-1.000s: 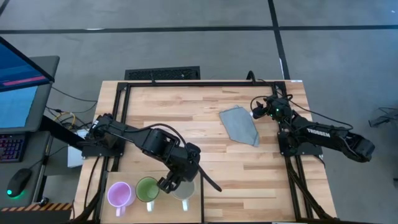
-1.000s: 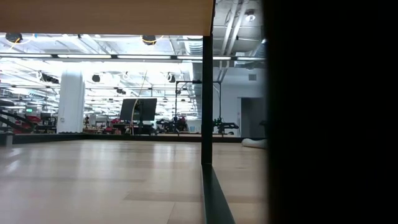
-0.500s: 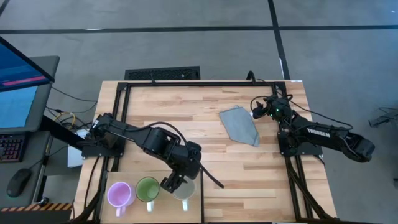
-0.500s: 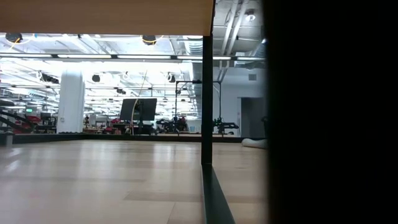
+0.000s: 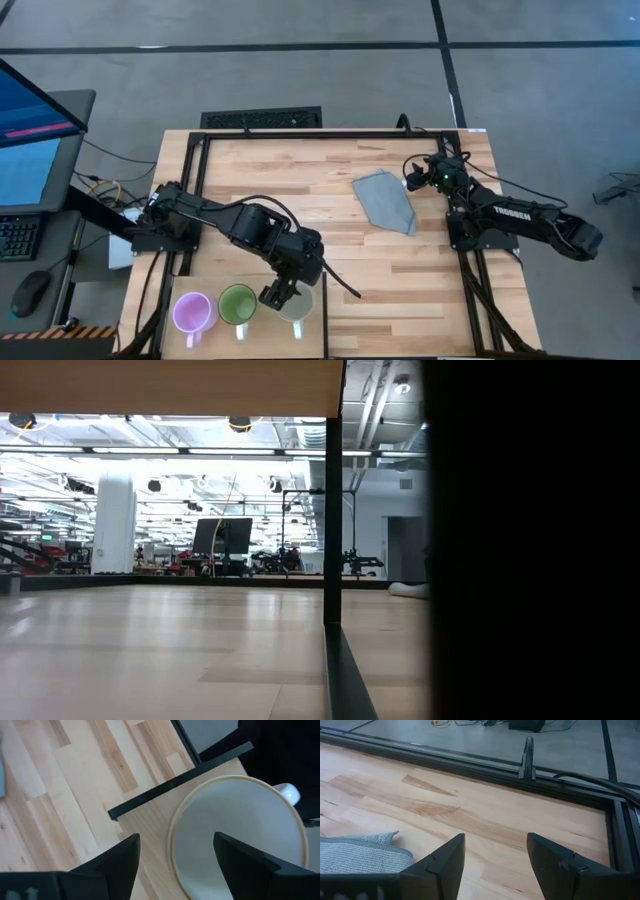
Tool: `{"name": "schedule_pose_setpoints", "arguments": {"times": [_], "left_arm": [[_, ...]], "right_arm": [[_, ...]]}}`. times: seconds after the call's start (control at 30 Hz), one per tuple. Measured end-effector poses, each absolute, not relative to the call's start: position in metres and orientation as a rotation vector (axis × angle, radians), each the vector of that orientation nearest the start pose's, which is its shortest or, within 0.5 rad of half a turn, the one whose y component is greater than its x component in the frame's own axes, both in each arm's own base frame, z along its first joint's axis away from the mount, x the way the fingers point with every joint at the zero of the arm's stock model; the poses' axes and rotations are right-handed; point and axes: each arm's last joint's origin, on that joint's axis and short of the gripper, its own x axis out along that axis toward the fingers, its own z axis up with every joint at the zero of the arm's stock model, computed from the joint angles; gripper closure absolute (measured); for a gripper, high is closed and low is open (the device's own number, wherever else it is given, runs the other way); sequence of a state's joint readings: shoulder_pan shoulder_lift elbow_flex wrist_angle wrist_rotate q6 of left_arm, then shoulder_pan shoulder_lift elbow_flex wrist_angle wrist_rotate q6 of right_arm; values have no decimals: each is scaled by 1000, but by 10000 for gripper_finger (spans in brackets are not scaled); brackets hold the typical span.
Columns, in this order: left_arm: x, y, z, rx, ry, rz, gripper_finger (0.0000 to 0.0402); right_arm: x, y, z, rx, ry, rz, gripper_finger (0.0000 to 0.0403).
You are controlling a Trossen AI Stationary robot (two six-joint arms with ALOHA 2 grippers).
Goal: Stack small to large cups/mugs on shelf
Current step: Return to Home position
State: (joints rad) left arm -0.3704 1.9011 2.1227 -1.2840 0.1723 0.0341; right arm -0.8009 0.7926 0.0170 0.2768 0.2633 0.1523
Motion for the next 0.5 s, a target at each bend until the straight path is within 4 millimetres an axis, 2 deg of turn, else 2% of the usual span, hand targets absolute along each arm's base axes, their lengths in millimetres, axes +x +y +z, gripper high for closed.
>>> {"name": "schedule_pose_setpoints", "arguments": {"times": [0.17, 0.5], "left_arm": [[349, -141, 389, 132, 1040, -518, 157], [333, -135, 429, 139, 954, -493, 157]], "right_arm": [[89, -103, 117, 274, 425, -1079, 168], [89, -103, 117, 274, 424, -1079, 168]]}}
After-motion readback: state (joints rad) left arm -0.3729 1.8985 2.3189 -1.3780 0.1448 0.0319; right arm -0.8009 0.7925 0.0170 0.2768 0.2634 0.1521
